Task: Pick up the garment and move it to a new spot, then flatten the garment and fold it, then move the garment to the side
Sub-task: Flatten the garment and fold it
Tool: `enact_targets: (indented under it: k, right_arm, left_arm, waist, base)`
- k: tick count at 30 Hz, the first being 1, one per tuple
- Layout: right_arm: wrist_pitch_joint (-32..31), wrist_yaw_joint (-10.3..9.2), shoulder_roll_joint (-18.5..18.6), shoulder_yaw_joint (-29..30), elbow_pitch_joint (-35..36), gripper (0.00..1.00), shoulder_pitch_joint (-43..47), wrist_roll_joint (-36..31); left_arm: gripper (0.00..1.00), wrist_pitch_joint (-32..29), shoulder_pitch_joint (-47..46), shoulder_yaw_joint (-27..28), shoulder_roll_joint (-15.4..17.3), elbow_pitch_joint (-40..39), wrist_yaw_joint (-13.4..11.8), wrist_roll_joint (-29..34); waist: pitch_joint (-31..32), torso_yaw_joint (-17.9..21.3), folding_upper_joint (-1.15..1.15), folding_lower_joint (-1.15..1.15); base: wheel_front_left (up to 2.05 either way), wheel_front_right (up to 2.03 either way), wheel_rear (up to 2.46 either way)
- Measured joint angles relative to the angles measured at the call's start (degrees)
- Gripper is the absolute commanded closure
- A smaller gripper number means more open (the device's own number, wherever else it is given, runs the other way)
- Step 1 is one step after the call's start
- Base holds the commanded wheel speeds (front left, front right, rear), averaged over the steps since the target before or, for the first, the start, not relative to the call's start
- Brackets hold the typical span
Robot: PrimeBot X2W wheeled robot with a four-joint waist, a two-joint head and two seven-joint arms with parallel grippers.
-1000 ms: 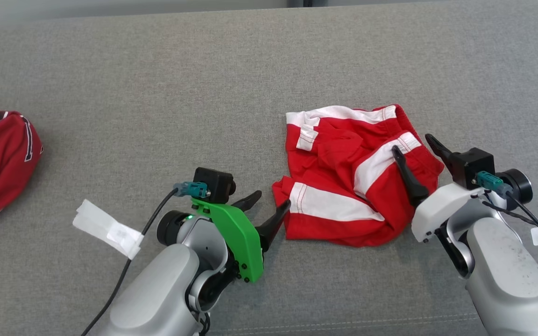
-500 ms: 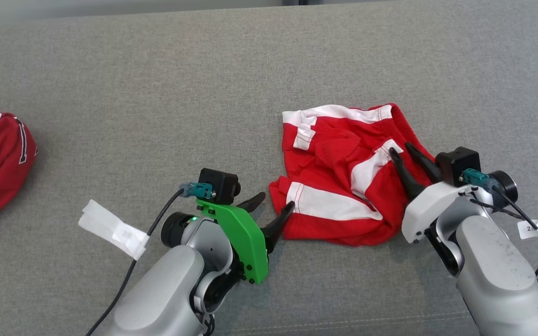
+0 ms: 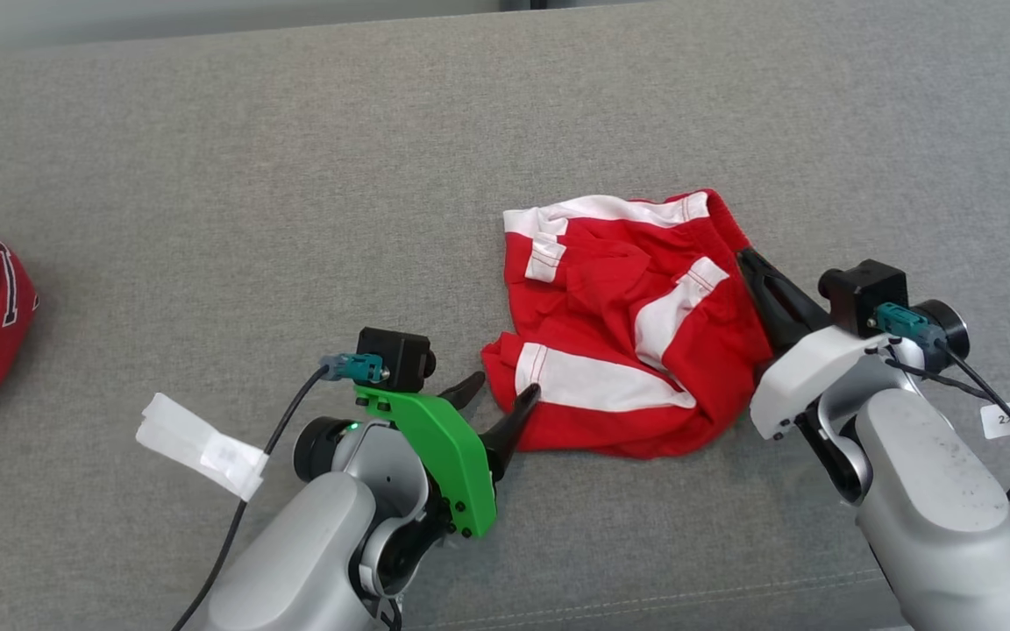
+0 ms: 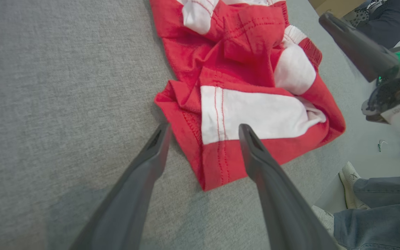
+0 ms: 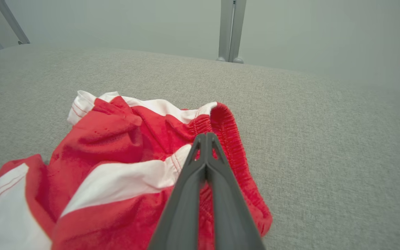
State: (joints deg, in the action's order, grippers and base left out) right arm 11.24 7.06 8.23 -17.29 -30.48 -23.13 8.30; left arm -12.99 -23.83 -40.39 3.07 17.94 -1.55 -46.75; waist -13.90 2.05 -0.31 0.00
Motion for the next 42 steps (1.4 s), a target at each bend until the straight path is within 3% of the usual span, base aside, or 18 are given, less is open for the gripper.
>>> enact_targets:
  k: [15,17,19,20,21,23,25,27,28,29,30,42]
  right_arm:
    - [1.43,0.01,1.47,1.35,3.22,1.0,3.91,2.93]
    - [1.72,0.01,1.92,1.83,3.58,1.0,4.36,3.46]
    - [1.86,0.01,2.33,1.89,3.92,1.0,4.88,3.65]
    - [1.86,0.01,2.33,1.88,3.96,1.0,5.0,3.88]
    - [1.87,0.01,2.33,1.85,4.09,1.0,5.02,3.97]
    - [1.91,0.01,2.36,1.81,4.43,1.0,5.02,3.97]
    - [1.92,0.01,2.68,1.86,4.67,1.0,5.16,3.97]
    - [2.05,0.01,2.97,1.89,5.09,0.56,5.25,3.97]
    - [2.18,0.02,3.09,1.89,5.33,0.29,5.3,3.96]
    - [2.19,0.02,3.14,1.88,5.57,0.09,5.37,3.96]
    - [2.19,0.02,3.14,1.88,5.57,0.0,5.37,3.96]
    - [2.41,0.07,3.78,-0.69,6.5,0.0,5.47,3.59]
  left_arm:
    - [0.02,0.19,0.09,0.24,-0.03,0.54,-1.05,-0.91]
    - [0.18,0.19,0.09,-0.21,-0.09,0.91,-1.05,-0.84]
    - [0.56,0.19,0.09,-0.24,-0.09,1.22,-1.05,-0.84]
    - [0.69,0.19,0.09,-0.26,-0.09,1.32,-1.05,-0.82]
    - [0.69,0.19,0.09,-0.31,-0.09,1.34,-1.05,-0.82]
    - [1.0,0.3,0.07,-0.52,-0.09,1.34,-1.04,-0.54]
    - [1.0,0.43,0.03,-0.98,-0.09,1.29,-0.98,-0.11]
    - [1.0,0.53,0.03,-1.12,-0.1,0.94,-0.89,0.23]
    - [1.0,0.8,0.02,-1.18,-0.1,0.63,-0.7,0.25]
    - [1.0,1.02,-0.01,-1.19,-0.1,0.2,-0.44,0.46]
    - [1.0,1.02,-0.01,-1.19,-0.1,0.2,-0.44,0.46]
    - [1.0,3.58,-0.21,-0.2,1.76,-7.46,0.29,1.45]
  waist:
    - [-0.99,5.32,0.0,0.0]
    - [-1.09,5.62,0.0,0.0]
    - [-1.14,5.68,0.0,0.0]
    - [-1.15,5.66,0.0,0.0]
    - [-1.15,5.63,0.0,0.0]
    - [-1.13,5.49,0.0,0.0]
    - [-1.06,5.15,0.0,0.0]
    - [-0.96,4.72,0.0,0.0]
    - [-0.89,4.48,0.0,0.0]
    - [-0.8,4.25,0.0,0.0]
    - [-0.8,4.25,0.0,0.0]
    - [0.51,0.83,0.0,0.0]
  base:
    - [0.0,0.0,0.0]
    - [0.0,0.0,0.0]
    - [0.0,0.0,0.0]
    - [0.0,0.0,0.0]
    - [0.0,0.0,0.0]
    - [0.0,0.0,0.0]
    - [0.0,0.0,0.0]
    - [0.0,0.0,0.0]
    - [0.0,0.0,0.0]
    - [0.0,0.0,0.0]
    - [0.0,0.0,0.0]
    - [0.0,0.0,0.0]
